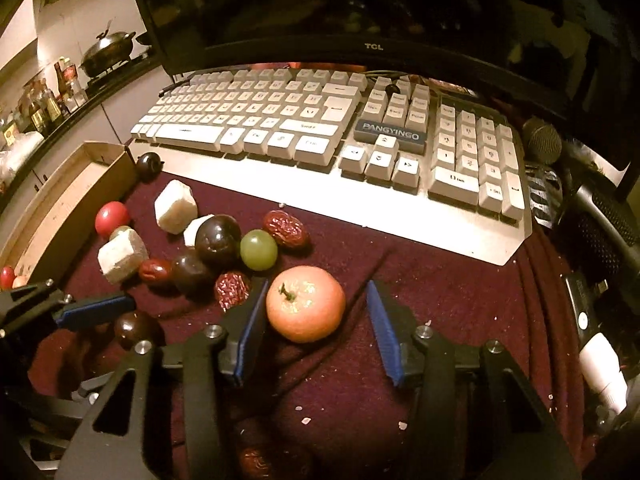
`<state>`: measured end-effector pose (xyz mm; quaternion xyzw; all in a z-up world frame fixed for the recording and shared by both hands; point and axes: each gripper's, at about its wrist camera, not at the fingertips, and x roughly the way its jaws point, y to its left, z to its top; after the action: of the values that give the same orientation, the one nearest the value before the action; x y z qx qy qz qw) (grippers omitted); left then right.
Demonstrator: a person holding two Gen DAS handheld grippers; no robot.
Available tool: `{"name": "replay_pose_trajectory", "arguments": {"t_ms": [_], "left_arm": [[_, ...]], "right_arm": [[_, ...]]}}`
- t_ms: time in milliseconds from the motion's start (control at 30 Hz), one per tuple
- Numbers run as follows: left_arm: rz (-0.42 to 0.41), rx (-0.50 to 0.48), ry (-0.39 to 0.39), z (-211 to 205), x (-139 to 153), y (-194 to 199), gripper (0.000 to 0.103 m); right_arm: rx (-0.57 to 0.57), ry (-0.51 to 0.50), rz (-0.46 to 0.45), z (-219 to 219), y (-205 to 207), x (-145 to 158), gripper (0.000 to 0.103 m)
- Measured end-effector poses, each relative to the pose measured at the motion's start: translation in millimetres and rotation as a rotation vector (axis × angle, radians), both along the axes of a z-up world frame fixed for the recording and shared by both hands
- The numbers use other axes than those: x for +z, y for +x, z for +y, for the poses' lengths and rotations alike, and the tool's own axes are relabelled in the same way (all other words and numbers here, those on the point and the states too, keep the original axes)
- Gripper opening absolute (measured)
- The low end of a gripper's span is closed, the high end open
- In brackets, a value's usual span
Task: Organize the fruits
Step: 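Grasp the dark plum with the left gripper while the right gripper grasps the apple, then carry plum and apple into the cardboard tray and open both grippers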
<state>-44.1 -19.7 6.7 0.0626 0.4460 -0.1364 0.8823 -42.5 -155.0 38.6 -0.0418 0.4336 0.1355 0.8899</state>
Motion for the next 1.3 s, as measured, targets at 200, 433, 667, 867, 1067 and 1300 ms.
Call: {"name": "replay_pose_trajectory", "arguments": {"t_ms": [200,433,667,867,1067,1300], "left_arm": [[-0.016,0.014,0.006,0.1,-0.5,0.8,0.026],[-0.015,0.021,-0.002,3.1,0.0,-4.1,0.024],[-0.043,0.046,-0.012,12.0,14.1,-15.9,0.024],[-0.097,0.07,-0.035,27.2,35.3,-36.5,0.024],[-0.145,0.128,-0.07,52.6,55.8,-56.3,0.024],[-0.244,0.232,-0.099,107.5,86.2,-87.6,0.024]], "right_arm": [[-0.009,0.012,0.004,-5.0,-1.1,1.1,0.044],[-0.016,0.056,0.021,-11.6,-0.8,2.7,0.038],[-0.048,0.07,0.004,-19.8,-2.2,5.9,0.038],[-0.084,0.083,-0.038,-24.4,-4.3,14.2,0.038],[-0.096,0.123,-0.091,-13.8,-16.7,33.2,0.038],[0.014,0.169,-0.128,48.4,-36.8,57.9,0.038]]}}
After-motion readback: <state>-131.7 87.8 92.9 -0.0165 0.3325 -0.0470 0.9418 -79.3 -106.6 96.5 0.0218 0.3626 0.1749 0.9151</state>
